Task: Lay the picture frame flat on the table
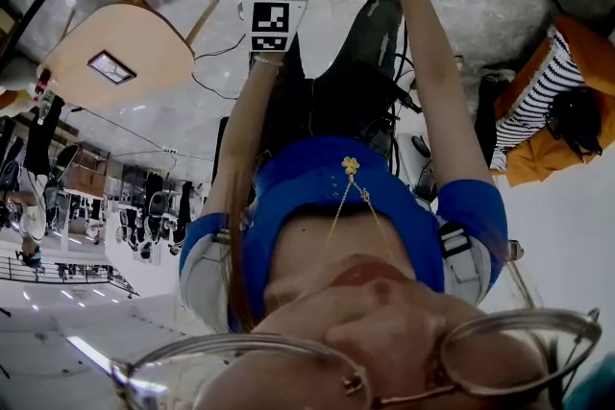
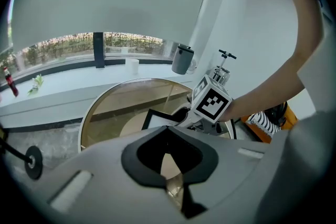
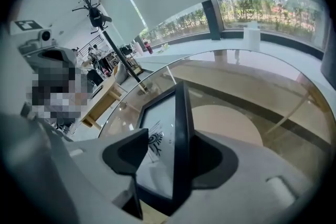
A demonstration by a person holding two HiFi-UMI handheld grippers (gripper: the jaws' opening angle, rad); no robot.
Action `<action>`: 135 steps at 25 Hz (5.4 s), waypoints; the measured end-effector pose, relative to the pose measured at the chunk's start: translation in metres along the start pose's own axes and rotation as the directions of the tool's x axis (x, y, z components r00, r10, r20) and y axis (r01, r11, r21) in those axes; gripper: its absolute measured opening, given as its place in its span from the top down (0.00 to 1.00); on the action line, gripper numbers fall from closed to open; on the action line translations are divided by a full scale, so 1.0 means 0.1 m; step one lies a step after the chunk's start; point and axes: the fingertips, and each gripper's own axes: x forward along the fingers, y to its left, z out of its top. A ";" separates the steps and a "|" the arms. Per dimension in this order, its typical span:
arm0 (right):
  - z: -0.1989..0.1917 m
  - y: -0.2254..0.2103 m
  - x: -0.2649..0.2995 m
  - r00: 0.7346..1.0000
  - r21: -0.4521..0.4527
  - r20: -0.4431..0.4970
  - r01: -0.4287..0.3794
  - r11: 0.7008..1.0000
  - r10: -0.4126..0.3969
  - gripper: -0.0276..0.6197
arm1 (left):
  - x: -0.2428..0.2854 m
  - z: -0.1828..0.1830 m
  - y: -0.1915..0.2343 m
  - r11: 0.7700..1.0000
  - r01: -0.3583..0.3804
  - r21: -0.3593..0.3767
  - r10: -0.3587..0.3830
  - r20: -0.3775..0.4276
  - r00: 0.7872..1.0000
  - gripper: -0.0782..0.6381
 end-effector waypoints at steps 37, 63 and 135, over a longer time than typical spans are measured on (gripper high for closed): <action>0.02 0.37 -0.13 0.991 -0.231 0.035 0.131 0.964 -0.126 0.91 | -0.02 0.05 0.02 1.000 -0.015 -0.006 0.015 -0.005 1.000 0.90; 1.10 1.31 -1.58 0.978 -0.275 0.203 0.107 0.956 -0.051 0.95 | -0.88 0.94 -0.35 0.997 0.003 0.078 -0.013 0.128 0.992 0.90; 2.52 2.55 -4.73 0.544 -0.116 0.808 0.520 0.846 -0.224 0.96 | -3.14 2.97 -1.47 0.920 -0.144 0.365 -0.133 0.634 0.762 0.90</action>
